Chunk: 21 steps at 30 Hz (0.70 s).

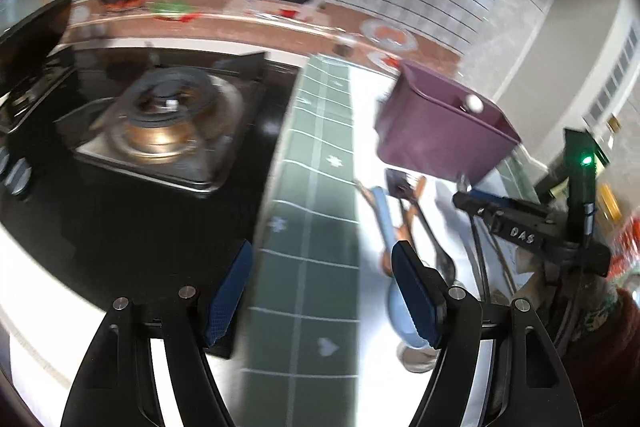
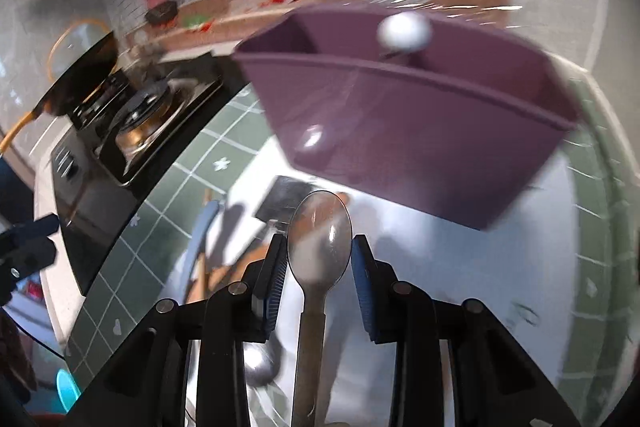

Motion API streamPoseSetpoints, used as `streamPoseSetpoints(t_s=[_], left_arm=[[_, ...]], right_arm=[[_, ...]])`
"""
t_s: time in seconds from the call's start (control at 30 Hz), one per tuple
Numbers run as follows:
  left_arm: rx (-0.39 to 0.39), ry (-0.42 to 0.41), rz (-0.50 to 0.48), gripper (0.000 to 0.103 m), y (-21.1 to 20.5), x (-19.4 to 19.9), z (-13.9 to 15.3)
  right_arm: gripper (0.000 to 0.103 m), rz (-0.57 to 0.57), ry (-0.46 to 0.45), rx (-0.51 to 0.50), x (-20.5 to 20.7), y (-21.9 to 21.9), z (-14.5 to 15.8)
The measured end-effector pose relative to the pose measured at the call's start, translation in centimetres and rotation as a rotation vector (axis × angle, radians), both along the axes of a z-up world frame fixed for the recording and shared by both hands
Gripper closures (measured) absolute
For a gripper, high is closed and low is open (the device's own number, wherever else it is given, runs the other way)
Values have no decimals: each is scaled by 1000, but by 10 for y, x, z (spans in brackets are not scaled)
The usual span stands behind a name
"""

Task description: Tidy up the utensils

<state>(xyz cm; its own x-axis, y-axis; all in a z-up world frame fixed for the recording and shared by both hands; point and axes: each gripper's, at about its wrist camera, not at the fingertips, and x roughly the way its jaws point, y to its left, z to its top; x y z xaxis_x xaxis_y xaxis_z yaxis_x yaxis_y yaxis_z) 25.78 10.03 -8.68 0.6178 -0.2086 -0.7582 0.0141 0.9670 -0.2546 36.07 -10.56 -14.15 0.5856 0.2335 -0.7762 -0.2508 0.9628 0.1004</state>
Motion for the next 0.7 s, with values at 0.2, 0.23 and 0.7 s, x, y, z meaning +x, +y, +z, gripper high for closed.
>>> streamPoseSetpoints(t_s=[0.2, 0.23, 0.7], left_arm=[[20, -45, -129, 31, -45, 6, -5], [36, -72, -154, 31, -55, 4, -6], [196, -91, -116, 64, -104, -5, -39]], right_arm=[[73, -133, -26, 46, -31, -46, 20], [73, -147, -27, 52, -35, -51, 23], [73, -227, -34, 43, -72, -75, 32]])
